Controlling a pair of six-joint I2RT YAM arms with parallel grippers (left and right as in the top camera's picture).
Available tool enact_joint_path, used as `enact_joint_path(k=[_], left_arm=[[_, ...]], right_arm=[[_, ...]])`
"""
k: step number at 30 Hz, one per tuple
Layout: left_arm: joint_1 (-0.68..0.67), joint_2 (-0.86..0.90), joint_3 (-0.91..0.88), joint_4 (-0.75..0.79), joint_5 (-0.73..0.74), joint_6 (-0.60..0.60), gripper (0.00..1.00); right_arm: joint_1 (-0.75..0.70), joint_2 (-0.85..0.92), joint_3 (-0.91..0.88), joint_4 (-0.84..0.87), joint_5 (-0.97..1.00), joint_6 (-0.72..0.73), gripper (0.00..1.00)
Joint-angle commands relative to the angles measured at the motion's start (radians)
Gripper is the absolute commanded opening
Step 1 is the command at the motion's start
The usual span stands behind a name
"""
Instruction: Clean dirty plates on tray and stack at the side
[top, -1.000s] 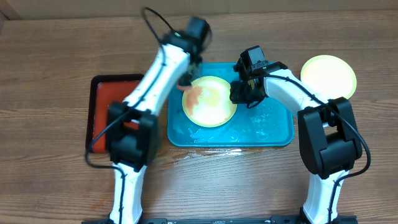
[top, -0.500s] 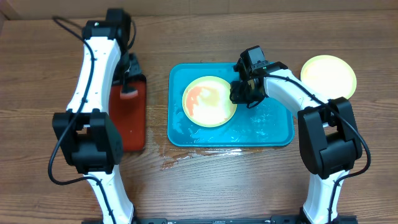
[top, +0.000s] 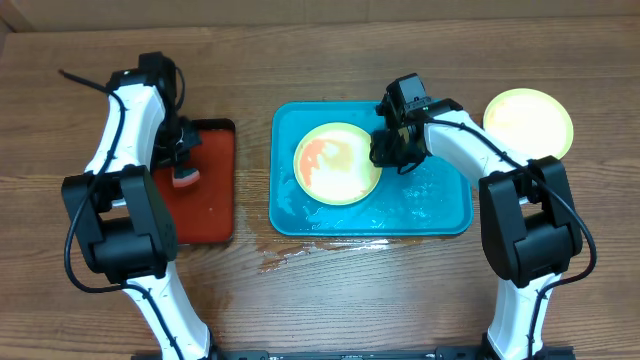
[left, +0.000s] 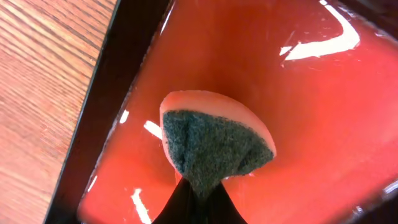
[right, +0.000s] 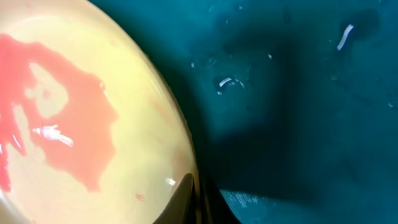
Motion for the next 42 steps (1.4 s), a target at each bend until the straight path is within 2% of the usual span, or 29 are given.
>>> enact_joint_path(k=[1,3,4,5,7,8,15,21,25,27,32,38,42], left_arm=[[-0.001,0.0,-0.05,0.045,0.05,-0.015,0.04],[-0.003,0.0,-0.071,0.074,0.076,-0.015,0.04],[-0.004,0.0,-0.078,0.085,0.084,-0.015,0.08],[-0.004,0.0,-0.084,0.092,0.085,-0.015,0.19],[-0.004,0.0,-0.088,0.099,0.084,-0.015,0.5],[-0.003,0.0,-0.088,0.101,0.083,-0.013,0.55],[-0.003,0.0,-0.078,0.085,0.085,-0.004,0.59],[-0.003,-0.001,0.011,0.019,0.084,-0.004,0.58],[-0.003,-0.001,0.115,-0.038,0.084,-0.004,0.66],[-0.003,-0.001,0.166,-0.066,0.084,-0.004,0.69],[-0.003,-0.001,0.212,-0.08,0.084,-0.005,1.0],[-0.003,0.0,0.205,-0.079,0.084,-0.005,1.0],[-0.003,0.0,0.205,-0.079,0.084,-0.005,1.0]], right_arm=[[-0.003,0.004,0.106,-0.048,0.048,-0.057,0.04],[0.005,0.004,0.161,-0.098,0.115,-0.077,0.04],[0.009,0.004,0.185,-0.121,0.15,-0.084,0.04],[0.014,0.004,0.21,-0.144,0.187,-0.085,0.04],[0.029,0.004,0.264,-0.192,0.236,-0.117,0.04],[0.038,0.004,0.294,-0.217,0.259,-0.138,0.04],[0.136,0.004,0.477,-0.335,0.605,-0.169,0.04],[0.266,0.004,0.54,-0.352,1.02,-0.325,0.04],[0.352,0.004,0.539,-0.32,1.266,-0.467,0.04],[0.388,0.004,0.539,-0.291,1.335,-0.529,0.04],[0.472,0.004,0.539,-0.188,1.442,-0.659,0.04],[0.526,0.004,0.539,-0.089,1.493,-0.809,0.04],[0.529,0.004,0.539,-0.063,1.506,-0.816,0.04]])
